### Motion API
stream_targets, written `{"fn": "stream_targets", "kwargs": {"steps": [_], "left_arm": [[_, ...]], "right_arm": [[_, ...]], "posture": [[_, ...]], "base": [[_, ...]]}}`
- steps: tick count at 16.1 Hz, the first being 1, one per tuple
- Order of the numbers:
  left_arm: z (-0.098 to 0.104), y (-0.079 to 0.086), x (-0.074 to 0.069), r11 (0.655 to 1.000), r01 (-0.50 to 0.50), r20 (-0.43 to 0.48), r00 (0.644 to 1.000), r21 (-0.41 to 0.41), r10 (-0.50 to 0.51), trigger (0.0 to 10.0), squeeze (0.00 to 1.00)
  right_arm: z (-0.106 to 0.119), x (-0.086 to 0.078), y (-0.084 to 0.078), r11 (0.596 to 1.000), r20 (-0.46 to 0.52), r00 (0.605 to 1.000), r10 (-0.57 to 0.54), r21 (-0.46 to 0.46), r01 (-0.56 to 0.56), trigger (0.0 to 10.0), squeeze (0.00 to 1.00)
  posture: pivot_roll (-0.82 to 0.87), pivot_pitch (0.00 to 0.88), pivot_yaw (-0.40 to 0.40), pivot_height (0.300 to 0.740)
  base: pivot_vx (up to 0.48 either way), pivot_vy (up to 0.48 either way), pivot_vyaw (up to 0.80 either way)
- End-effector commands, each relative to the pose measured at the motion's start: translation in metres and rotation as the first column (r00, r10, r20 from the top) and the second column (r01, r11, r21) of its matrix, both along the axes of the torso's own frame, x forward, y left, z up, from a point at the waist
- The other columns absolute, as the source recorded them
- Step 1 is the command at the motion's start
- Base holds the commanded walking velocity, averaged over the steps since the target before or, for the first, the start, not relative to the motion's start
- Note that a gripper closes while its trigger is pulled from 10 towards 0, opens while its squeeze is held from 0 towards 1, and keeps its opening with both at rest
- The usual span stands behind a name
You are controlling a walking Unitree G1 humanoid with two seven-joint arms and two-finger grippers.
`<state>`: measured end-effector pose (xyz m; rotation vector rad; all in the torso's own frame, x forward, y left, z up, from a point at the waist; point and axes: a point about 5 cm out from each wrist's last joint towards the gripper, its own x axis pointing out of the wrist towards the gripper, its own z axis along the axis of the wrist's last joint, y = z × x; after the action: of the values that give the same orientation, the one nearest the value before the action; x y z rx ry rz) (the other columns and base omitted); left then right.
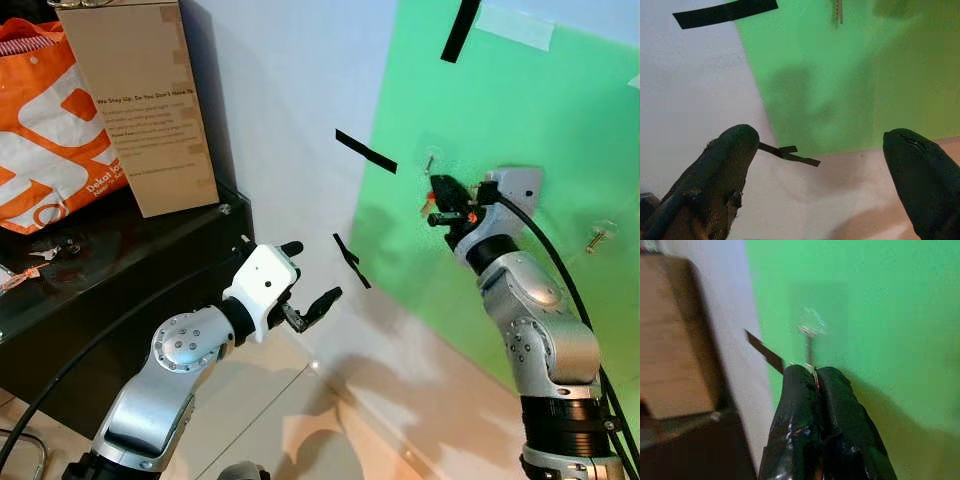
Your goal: Hang keys on a hook
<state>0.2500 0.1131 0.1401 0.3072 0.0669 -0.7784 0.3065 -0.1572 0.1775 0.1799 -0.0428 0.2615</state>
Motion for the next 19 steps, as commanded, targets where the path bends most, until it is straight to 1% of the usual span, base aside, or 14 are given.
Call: {"fn": "stream_targets", "kwargs": {"steps": [1,2,3,4,6,11,14,15,16,17,19], "left_arm": [[0.004,-0.002,0.001,1.000,0.007,0.020,1.000,0.010,-0.008,10.0,0.00],[0.004,-0.002,0.002,1.000,0.004,0.022,1.000,0.006,-0.005,10.0,0.00],[0.005,-0.002,0.003,1.000,0.003,0.024,1.000,0.004,-0.003,10.0,0.00],[0.005,-0.002,0.003,1.000,0.004,0.026,1.000,0.003,-0.004,10.0,0.00],[0.008,-0.004,0.004,1.000,0.012,0.039,0.999,-0.009,-0.012,10.0,0.00],[0.010,-0.007,0.003,1.000,0.016,0.042,0.999,-0.025,-0.015,10.0,0.00],[0.009,-0.006,0.002,1.000,0.014,0.039,0.999,-0.023,-0.013,10.0,0.00],[0.009,-0.006,0.003,1.000,0.013,0.038,0.999,-0.021,-0.013,10.0,0.00],[0.009,-0.005,0.004,1.000,0.014,0.038,0.999,-0.019,-0.014,10.0,0.00],[0.009,-0.005,0.004,1.000,0.015,0.038,0.999,-0.019,-0.014,10.0,0.00],[0.010,-0.006,0.004,1.000,0.020,0.039,0.999,-0.016,-0.019,10.0,0.00]], "right_arm": [[0.006,-0.002,-0.003,1.000,0.030,1.000,0.002,0.026,-0.003,10.0,0.00],[0.010,-0.006,0.000,0.989,0.038,0.992,0.118,0.091,-0.121,10.0,0.00],[0.016,-0.013,0.005,0.959,0.058,0.967,0.246,0.128,-0.252,10.0,0.00],[0.020,-0.016,0.006,0.944,0.075,0.954,0.292,0.141,-0.300,10.0,0.00],[0.036,-0.022,0.011,0.890,0.142,0.907,0.396,0.185,-0.418,10.0,0.00],[0.042,-0.025,0.017,0.861,0.153,0.878,0.453,0.182,-0.475,10.0,0.00],[0.045,-0.025,0.019,0.859,0.155,0.874,0.460,0.172,-0.483,10.0,0.00],[0.045,-0.022,0.023,0.874,0.144,0.884,0.446,0.144,-0.464,10.0,0.00],[0.044,-0.017,0.025,0.902,0.121,0.905,0.409,0.100,-0.421,10.0,0.00],[0.043,-0.015,0.025,0.908,0.116,0.910,0.399,0.088,-0.409,10.0,0.00],[0.041,-0.006,0.028,0.938,0.094,0.937,0.335,0.062,-0.342,10.0,0.00]], "posture": [[0.05,0.000,-0.050,0.740],[0.04,0.000,-0.051,0.740],[0.04,0.000,-0.051,0.740],[0.04,0.000,-0.051,0.740],[0.04,0.000,-0.052,0.740],[0.04,0.000,-0.057,0.740],[0.04,0.000,-0.056,0.740],[0.04,0.000,-0.053,0.740],[0.04,0.000,-0.050,0.740],[0.04,0.000,-0.050,0.740],[0.05,0.000,-0.047,0.740]], "base": [[0.000,0.000,0.00],[0.000,0.000,0.00],[0.000,0.000,0.00],[0.000,0.000,0.00],[0.000,0.000,0.00],[0.000,0.000,0.00],[0.000,0.000,0.00],[0.000,0.000,0.00],[0.000,0.000,0.00],[0.000,0.000,0.00],[0.000,0.000,0.00]]}}
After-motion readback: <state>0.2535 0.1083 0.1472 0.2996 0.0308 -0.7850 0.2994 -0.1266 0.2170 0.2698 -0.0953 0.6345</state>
